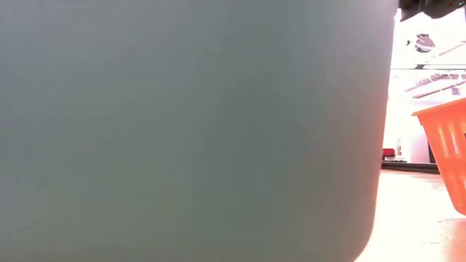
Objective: Pick and place Stapler, Stapler remover, tape
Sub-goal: Put the blue staple remover into the orange bin
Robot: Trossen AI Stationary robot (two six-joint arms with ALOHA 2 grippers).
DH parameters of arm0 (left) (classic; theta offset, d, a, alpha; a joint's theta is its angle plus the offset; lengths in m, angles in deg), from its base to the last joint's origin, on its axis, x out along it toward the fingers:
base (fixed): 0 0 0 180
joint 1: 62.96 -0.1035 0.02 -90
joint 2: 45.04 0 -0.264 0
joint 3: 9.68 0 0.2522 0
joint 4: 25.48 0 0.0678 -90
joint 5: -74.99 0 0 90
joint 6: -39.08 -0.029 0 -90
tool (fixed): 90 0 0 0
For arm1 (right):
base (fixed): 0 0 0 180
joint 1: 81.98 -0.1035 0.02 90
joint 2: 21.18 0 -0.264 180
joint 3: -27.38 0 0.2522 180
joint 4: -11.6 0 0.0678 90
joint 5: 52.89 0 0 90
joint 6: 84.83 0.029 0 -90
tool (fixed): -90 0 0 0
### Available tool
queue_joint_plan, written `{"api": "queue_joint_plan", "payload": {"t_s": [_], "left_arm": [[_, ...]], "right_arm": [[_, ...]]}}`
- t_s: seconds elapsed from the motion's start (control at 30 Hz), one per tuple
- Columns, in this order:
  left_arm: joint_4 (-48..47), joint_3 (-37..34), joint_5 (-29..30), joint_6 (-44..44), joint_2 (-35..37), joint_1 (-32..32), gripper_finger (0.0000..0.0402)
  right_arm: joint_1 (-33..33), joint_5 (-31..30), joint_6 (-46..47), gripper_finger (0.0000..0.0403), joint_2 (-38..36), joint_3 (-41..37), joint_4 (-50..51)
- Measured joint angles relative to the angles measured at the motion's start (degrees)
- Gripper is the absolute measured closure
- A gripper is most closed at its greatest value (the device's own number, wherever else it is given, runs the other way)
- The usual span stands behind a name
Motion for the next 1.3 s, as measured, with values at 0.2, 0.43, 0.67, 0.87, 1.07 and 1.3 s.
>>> {"api": "queue_joint_plan", "payload": {"t_s": [0.2,0.43,0.67,0.87,1.07,1.3], "left_arm": [[2.88,0.00,-1.31,0.37,0.00,2.14,0.0401],[19.49,0.04,-12.92,1.79,-4.76,8.13,0.0401],[27.90,0.02,-15.93,4.03,-10.79,13.72,0.0401],[27.51,0.02,-15.59,2.11,-10.65,15.32,0.0401],[27.74,0.02,-14.96,2.14,-10.05,15.52,0.0401],[27.19,0.02,-19.22,0.07,-9.99,13.16,0.0401]], "right_arm": [[0.00,-0.03,-0.13,0.0236,0.00,0.00,0.02],[-0.02,-0.07,-0.15,0.0236,0.00,0.00,0.02],[-0.02,-0.07,-0.14,0.0236,0.00,0.00,0.02],[-0.02,-0.07,-0.15,0.0236,0.00,0.00,0.02],[-0.02,-0.07,-0.01,0.0236,0.00,0.00,0.02],[-0.02,-13.83,-1.67,0.0236,0.02,0.02,-1.44]]}}
